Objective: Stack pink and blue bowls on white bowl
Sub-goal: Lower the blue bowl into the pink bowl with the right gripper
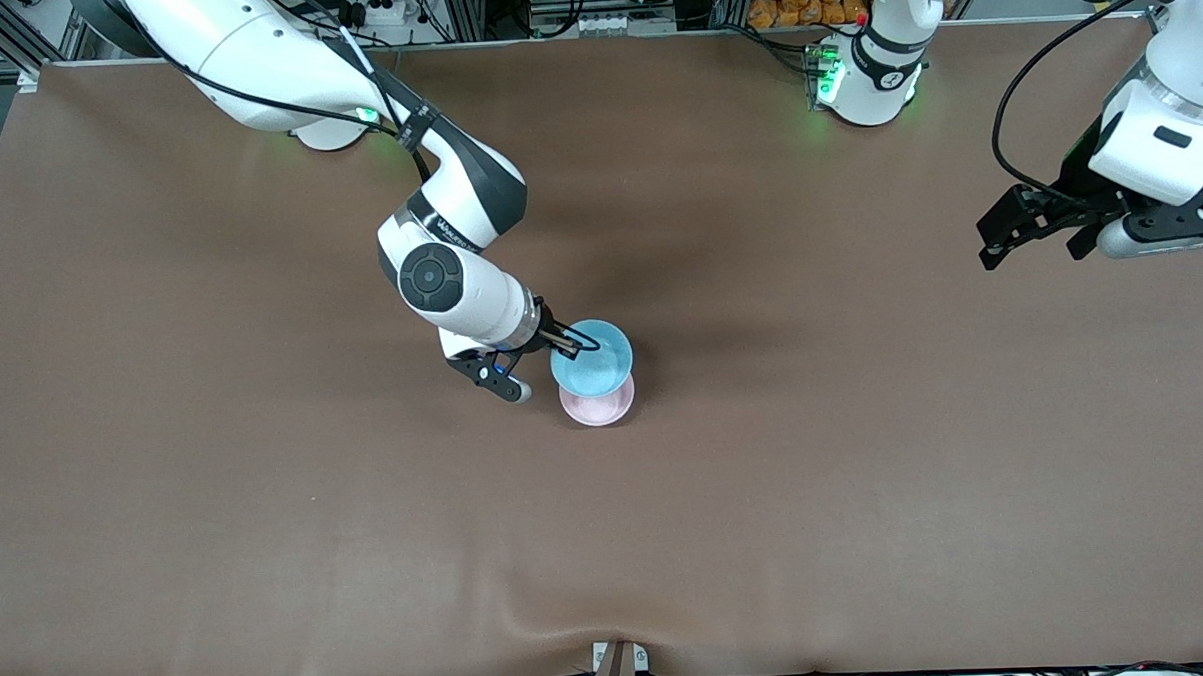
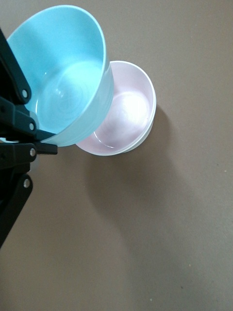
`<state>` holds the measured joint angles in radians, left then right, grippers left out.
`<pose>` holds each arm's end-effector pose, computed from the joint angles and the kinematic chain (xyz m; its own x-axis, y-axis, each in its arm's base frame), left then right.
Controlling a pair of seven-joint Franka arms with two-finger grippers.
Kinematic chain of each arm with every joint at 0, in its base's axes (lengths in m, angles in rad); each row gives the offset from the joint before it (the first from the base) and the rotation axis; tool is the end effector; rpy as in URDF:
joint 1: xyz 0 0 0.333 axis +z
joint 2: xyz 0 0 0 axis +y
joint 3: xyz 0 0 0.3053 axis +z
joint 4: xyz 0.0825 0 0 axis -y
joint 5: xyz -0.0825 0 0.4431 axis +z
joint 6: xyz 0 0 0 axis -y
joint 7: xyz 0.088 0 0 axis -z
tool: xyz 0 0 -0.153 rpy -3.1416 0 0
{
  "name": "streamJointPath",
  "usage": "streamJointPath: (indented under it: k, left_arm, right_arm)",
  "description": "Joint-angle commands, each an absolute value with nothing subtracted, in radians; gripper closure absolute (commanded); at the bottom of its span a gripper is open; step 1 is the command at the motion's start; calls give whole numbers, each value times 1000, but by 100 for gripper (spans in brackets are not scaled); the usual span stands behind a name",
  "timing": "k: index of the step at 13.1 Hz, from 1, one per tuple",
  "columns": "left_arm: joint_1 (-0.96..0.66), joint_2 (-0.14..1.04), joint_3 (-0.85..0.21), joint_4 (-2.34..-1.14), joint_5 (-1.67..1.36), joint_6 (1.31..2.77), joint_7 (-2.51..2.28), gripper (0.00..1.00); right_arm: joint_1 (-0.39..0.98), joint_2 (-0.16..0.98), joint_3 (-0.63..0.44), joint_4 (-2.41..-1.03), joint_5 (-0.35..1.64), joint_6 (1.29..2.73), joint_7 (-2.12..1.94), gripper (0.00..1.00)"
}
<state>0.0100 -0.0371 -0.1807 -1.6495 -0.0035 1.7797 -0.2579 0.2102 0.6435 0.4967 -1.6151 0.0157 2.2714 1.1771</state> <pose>0.6202 -0.1089 0.5686 0.9829 0.0891 0.1612 0.0839 -0.9957 0.0393 0.5830 0.4624 0.2088 0.8231 -0.5102 -0.2494 -0.5567 -0.8118 -0.1765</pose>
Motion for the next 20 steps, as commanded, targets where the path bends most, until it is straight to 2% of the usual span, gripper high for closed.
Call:
streamJointPath:
  k: [1, 12, 20]
  left_arm:
    - [23, -8, -170, -1577, -9, 1735, -139, 0]
    - [35, 2, -166, -1551, -9, 1697, -130, 0]
    - [38, 6, -166, -1551, -9, 1697, -133, 0]
  right_arm:
    - [232, 672, 480, -1588, 2, 2293, 1198, 100]
    - [261, 732, 451, -1588, -55, 2370, 1190, 100]
    - [262, 733, 440, -1586, -55, 2378, 1190, 100]
